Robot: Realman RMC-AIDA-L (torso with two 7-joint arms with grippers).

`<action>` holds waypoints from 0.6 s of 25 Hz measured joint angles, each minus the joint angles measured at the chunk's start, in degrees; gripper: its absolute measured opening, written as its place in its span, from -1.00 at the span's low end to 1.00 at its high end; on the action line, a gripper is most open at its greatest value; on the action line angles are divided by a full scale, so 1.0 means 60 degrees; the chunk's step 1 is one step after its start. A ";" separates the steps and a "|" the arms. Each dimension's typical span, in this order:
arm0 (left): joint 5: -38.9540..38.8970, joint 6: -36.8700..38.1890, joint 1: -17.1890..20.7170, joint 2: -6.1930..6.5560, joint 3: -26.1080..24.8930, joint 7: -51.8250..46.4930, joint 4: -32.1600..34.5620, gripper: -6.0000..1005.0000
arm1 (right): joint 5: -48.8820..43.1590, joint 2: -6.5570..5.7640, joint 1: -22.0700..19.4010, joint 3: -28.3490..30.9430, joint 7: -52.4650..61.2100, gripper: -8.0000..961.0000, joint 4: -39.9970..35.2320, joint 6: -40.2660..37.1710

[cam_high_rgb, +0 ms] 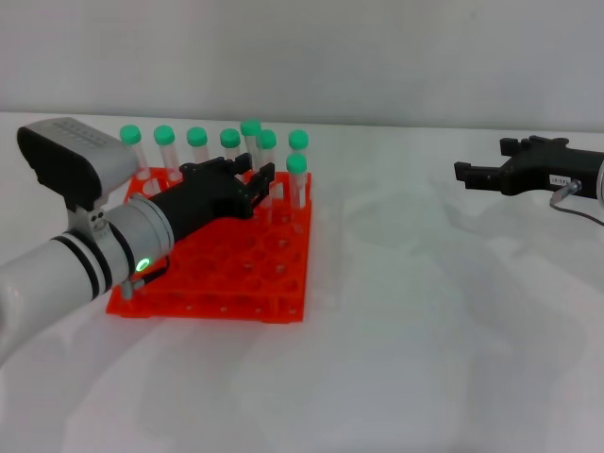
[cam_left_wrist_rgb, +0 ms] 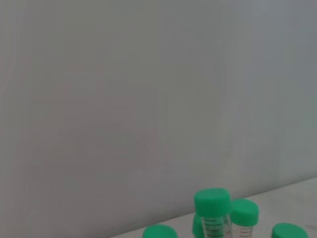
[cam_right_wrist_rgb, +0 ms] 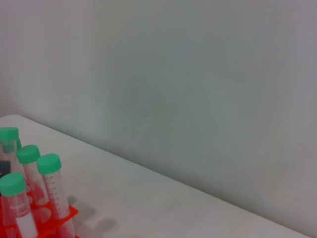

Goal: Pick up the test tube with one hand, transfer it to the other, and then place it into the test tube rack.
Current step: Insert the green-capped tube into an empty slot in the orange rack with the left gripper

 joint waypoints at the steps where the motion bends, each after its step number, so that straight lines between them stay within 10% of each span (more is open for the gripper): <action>1: 0.0019 0.0000 -0.0006 -0.0011 0.0019 0.0100 0.0010 -0.27 | 0.0000 0.0000 0.0000 0.0004 0.0000 0.82 0.0020 -0.0003; 15: -0.0762 0.1048 0.0651 -0.0071 -0.0012 0.0604 0.0101 -0.29 | 0.0000 -0.0033 -0.0077 0.0039 -0.0072 0.82 0.0013 -0.0034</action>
